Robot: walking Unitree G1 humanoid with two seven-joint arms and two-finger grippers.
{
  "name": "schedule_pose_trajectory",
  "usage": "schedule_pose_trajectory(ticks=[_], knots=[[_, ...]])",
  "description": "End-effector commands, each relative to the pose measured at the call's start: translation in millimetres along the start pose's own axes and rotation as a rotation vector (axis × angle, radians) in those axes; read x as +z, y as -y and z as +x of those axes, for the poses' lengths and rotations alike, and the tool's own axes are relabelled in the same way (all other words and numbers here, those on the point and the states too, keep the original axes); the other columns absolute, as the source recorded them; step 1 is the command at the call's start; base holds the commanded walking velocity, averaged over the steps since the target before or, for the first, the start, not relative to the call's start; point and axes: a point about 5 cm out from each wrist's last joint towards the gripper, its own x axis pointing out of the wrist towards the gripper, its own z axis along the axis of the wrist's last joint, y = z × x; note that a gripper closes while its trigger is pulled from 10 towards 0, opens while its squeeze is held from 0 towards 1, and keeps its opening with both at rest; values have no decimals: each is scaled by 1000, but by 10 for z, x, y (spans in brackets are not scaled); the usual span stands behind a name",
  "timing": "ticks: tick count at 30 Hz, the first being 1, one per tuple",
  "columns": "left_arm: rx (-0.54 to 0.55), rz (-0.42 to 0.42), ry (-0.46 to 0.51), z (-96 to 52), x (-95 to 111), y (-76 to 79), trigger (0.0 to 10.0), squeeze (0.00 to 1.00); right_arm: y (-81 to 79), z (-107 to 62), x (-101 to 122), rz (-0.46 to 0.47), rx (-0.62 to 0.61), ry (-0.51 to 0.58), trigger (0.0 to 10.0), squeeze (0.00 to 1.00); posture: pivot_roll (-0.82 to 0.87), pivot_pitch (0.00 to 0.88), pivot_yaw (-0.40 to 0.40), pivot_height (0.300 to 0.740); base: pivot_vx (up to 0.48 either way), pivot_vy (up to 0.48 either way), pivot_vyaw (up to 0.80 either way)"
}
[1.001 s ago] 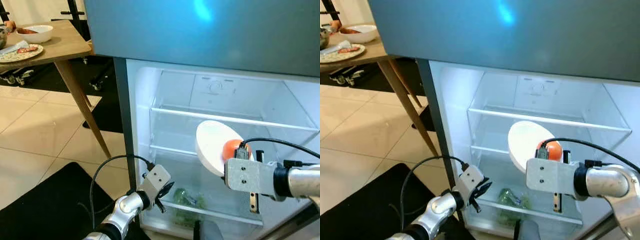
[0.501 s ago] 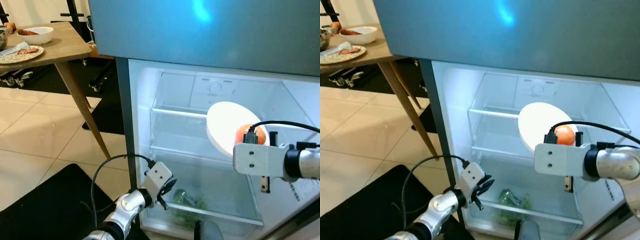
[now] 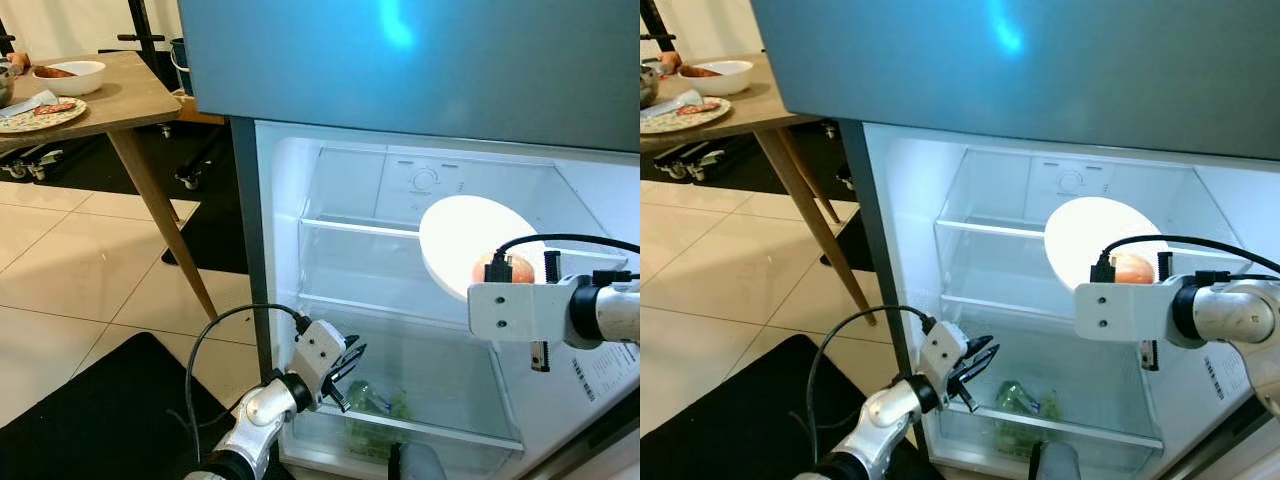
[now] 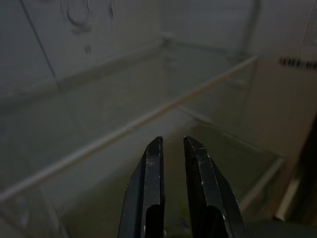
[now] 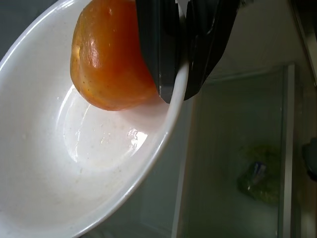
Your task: Restocking fridge
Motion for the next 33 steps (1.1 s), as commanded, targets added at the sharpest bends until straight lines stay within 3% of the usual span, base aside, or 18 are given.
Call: schedule_pose_trajectory(ticks=[1,16,23,33], knots=[[5,7,40,33,51,37,10000,0,101,-49,-62,-27,-40,-56,10000,0,-224,0,22,463,0,0,0],[40,27,64,53,110,-29,10000,0,296,6,0,-118,-53,-32,10000,0,-218,0,11,463,0,0,0],[51,29,67,69,121,-29,10000,0,527,105,-43,-189,-105,-66,10000,0,-215,0,1,463,0,0,0],[67,31,74,70,137,-55,10000,0,656,173,-83,-219,-135,-102,10000,0,-208,0,-6,463,0,0,0]])
